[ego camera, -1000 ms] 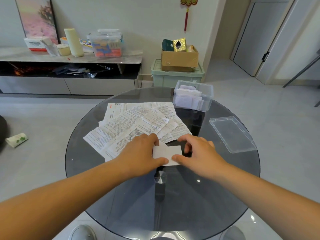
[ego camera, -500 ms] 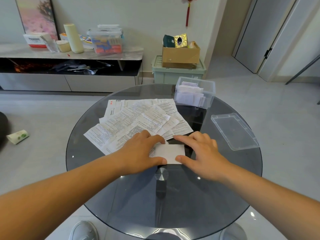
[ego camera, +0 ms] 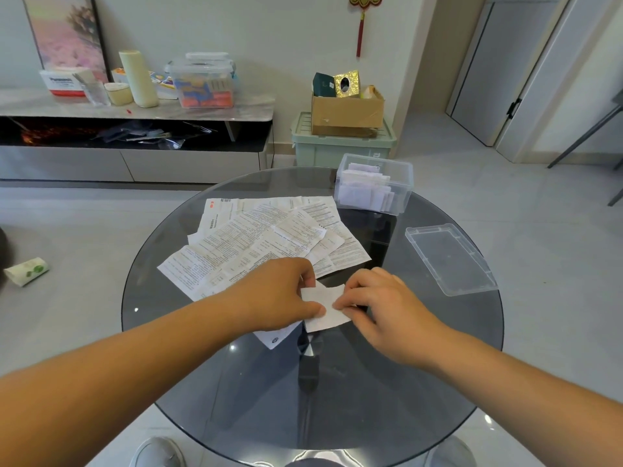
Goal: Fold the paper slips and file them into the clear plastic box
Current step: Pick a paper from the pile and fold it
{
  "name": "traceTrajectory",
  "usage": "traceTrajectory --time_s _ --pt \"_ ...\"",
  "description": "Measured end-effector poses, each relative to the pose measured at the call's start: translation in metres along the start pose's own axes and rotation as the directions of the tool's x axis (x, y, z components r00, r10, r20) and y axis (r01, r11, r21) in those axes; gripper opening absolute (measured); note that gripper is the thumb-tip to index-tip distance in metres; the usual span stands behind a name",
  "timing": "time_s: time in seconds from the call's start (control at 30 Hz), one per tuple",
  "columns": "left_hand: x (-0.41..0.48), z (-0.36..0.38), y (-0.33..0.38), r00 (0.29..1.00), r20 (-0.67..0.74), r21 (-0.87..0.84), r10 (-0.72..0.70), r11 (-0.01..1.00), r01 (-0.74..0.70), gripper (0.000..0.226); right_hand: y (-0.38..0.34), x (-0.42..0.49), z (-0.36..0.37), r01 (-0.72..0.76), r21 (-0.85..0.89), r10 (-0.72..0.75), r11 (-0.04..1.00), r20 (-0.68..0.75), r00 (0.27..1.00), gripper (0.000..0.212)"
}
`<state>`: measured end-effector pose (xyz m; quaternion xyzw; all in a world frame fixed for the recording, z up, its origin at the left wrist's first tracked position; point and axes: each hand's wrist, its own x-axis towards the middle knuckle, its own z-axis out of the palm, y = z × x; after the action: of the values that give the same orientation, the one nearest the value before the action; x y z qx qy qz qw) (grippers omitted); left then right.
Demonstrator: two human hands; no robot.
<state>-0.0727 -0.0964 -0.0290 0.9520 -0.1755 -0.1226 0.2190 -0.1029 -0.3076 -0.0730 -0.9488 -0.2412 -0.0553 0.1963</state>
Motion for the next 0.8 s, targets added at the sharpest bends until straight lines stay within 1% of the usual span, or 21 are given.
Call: traceTrajectory --time_s 0.07,0.17,0.23,0.27,0.3,0.37,0.43,0.5,0.53,0.57,0.6,0.63,0.7,0.73,0.8 --pt "0.000 0.000 0.002 1.000 0.003 -0.050 -0.025 0.998 0.025 0.033 -0.002 0.000 -0.001 -0.020 0.043 0.019 0.999 0.019 1.000 0.021" --pt "-0.001 0.000 0.001 0.998 0.048 -0.128 -0.045 0.991 0.051 0.030 -0.007 0.000 -0.004 -0.069 0.090 0.062 0.994 0.084 0.995 0.029" --pt "0.000 -0.002 -0.001 0.998 0.057 -0.151 -0.032 0.988 0.040 0.014 -0.010 0.000 -0.008 -0.072 0.076 0.063 0.994 0.120 0.991 0.045" --pt "-0.001 -0.003 -0.001 0.997 0.072 -0.209 -0.028 0.977 0.043 0.008 -0.011 -0.001 -0.010 -0.068 0.062 0.059 0.996 0.141 0.988 0.054" --pt "0.000 -0.004 -0.003 0.994 0.101 -0.288 -0.036 0.956 0.064 0.013 -0.012 -0.001 -0.011 -0.065 0.050 0.056 0.997 0.162 0.985 0.063" --pt "-0.001 -0.007 -0.004 0.974 0.209 -0.477 -0.086 0.861 0.178 0.022 -0.011 -0.002 -0.013 -0.063 0.040 0.055 0.997 0.183 0.982 0.074" --pt "-0.001 -0.009 -0.004 0.940 0.326 -0.635 -0.098 0.715 0.294 0.022 -0.011 -0.004 -0.015 -0.071 0.057 0.061 0.996 0.162 0.985 0.078" --pt "-0.001 -0.010 -0.004 0.910 0.407 -0.729 -0.078 0.573 0.375 0.022 -0.010 -0.006 -0.014 -0.087 0.076 0.078 0.993 0.120 0.990 0.078" --pt "-0.001 -0.011 -0.004 0.902 0.427 -0.752 -0.060 0.530 0.391 0.020 -0.009 -0.006 -0.013 -0.099 0.083 0.090 0.992 0.099 0.991 0.077" --pt "-0.001 -0.011 -0.005 0.901 0.433 -0.763 -0.037 0.517 0.388 0.019 -0.009 -0.007 -0.012 -0.112 0.094 0.105 0.989 0.078 0.991 0.072" --pt "-0.003 -0.011 -0.005 0.904 0.427 -0.756 -0.020 0.540 0.369 0.019 -0.008 -0.007 -0.011 -0.125 0.111 0.120 0.986 0.054 0.991 0.063" --pt "-0.003 -0.010 -0.007 0.914 0.405 -0.712 0.005 0.629 0.312 0.018 -0.007 -0.007 -0.010 -0.131 0.126 0.128 0.983 0.030 0.991 0.050" --pt "-0.005 -0.007 -0.007 0.947 0.318 -0.505 0.043 0.853 0.131 0.013 -0.006 -0.005 -0.009 -0.136 0.153 0.138 0.979 -0.008 0.990 0.023" --pt "-0.005 -0.006 -0.005 0.963 0.263 -0.394 0.053 0.917 0.057 0.009 -0.006 -0.004 -0.009 -0.153 0.178 0.158 0.972 -0.013 0.987 0.014" --pt "-0.002 0.001 -0.003 0.987 0.145 -0.217 0.066 0.976 -0.033 0.025 -0.005 -0.002 -0.010 -0.216 0.237 0.225 0.947 -0.013 0.974 0.009"
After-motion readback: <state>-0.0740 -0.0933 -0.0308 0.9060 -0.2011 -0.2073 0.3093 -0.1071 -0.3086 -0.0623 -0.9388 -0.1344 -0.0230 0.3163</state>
